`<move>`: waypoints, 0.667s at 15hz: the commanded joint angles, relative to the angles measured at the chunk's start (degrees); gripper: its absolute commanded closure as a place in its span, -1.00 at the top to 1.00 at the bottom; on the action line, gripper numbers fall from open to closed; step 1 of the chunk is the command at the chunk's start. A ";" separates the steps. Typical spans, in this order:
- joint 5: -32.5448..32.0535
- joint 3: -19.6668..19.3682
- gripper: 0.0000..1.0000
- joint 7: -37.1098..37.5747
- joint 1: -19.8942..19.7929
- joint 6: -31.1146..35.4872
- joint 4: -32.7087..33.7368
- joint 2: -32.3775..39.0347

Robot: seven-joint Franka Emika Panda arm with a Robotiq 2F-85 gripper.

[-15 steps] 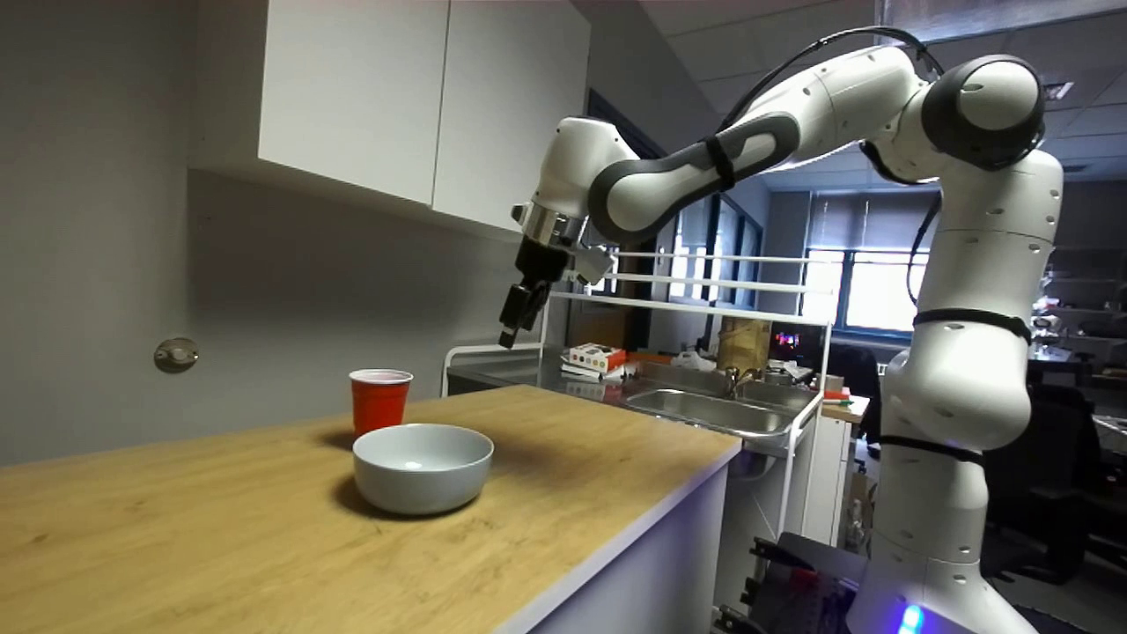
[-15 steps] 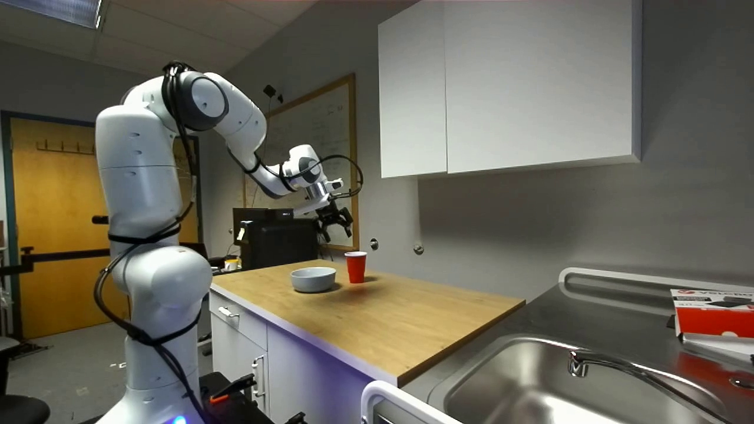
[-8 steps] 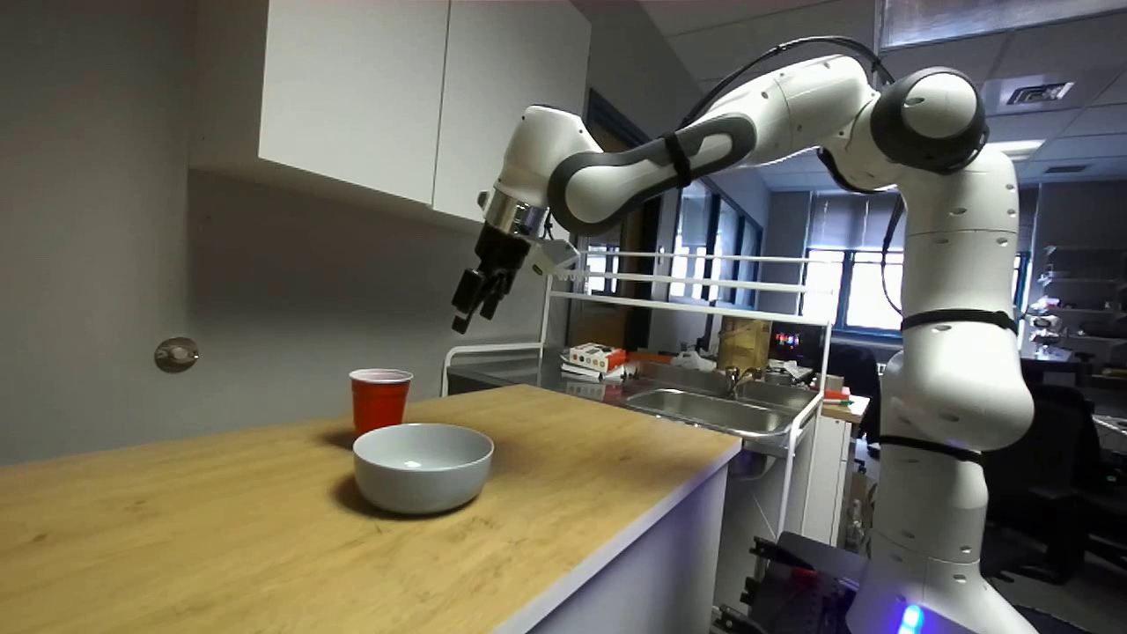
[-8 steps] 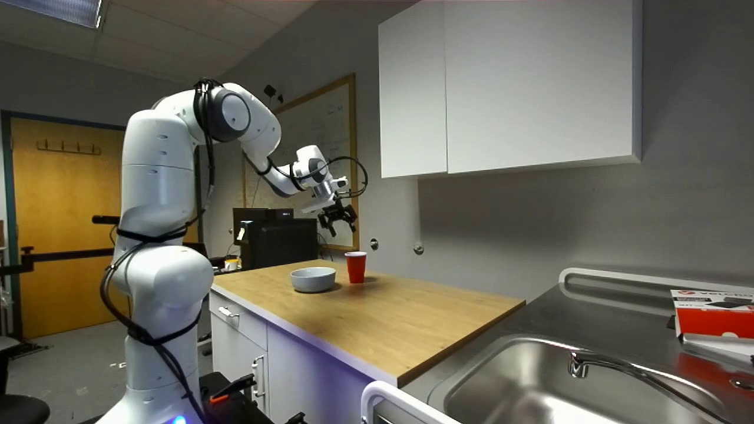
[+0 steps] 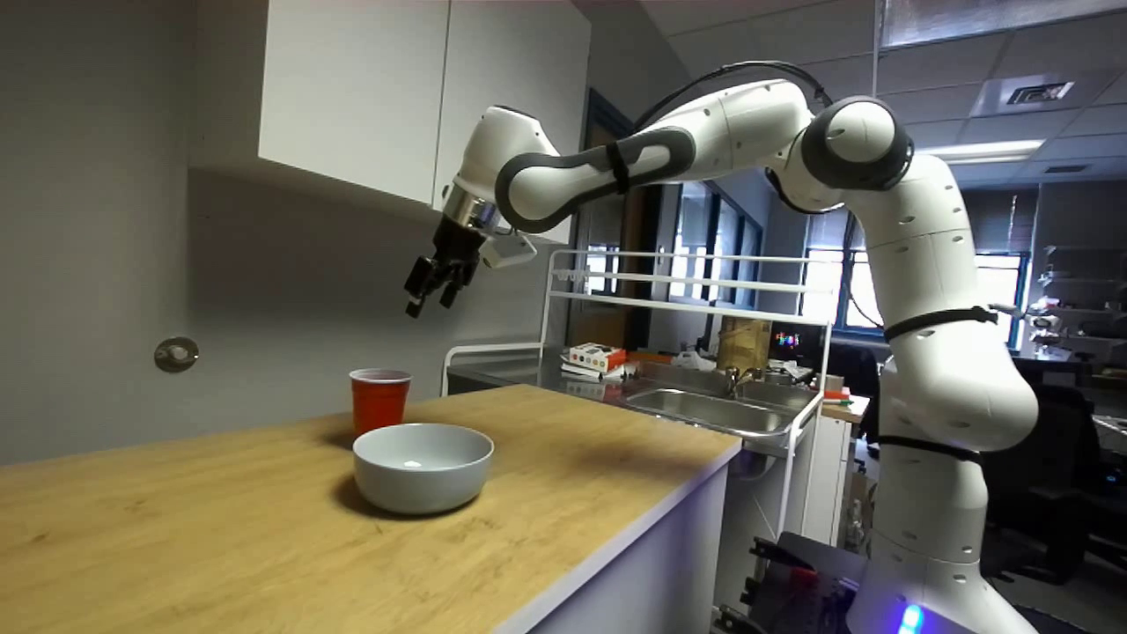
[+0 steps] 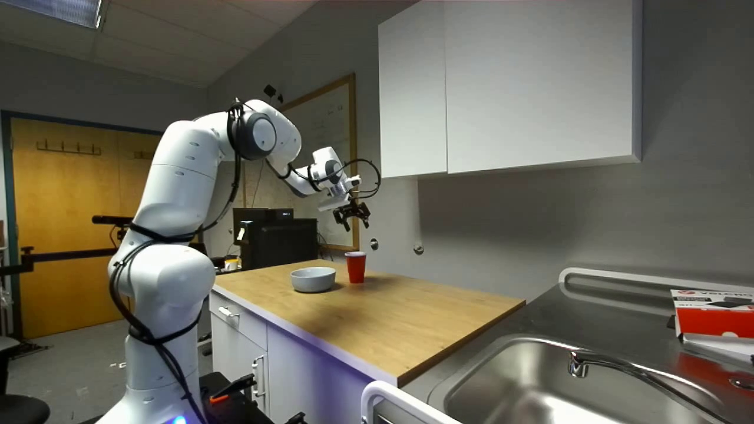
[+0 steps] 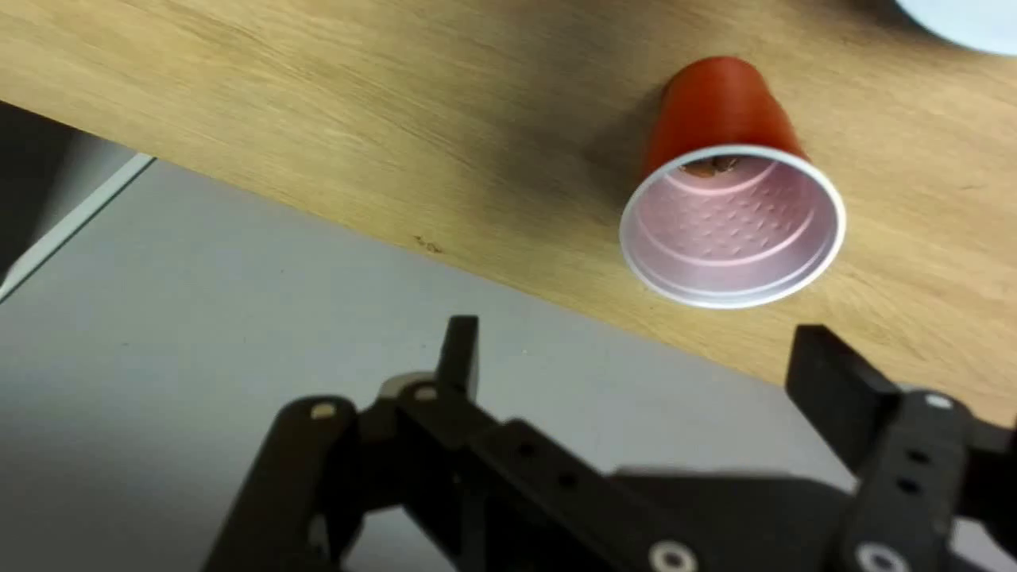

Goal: Pour the contents of the cup into the bowl

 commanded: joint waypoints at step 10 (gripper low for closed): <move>3.93 -5.71 1.00 -0.93 3.46 -5.64 16.57 16.86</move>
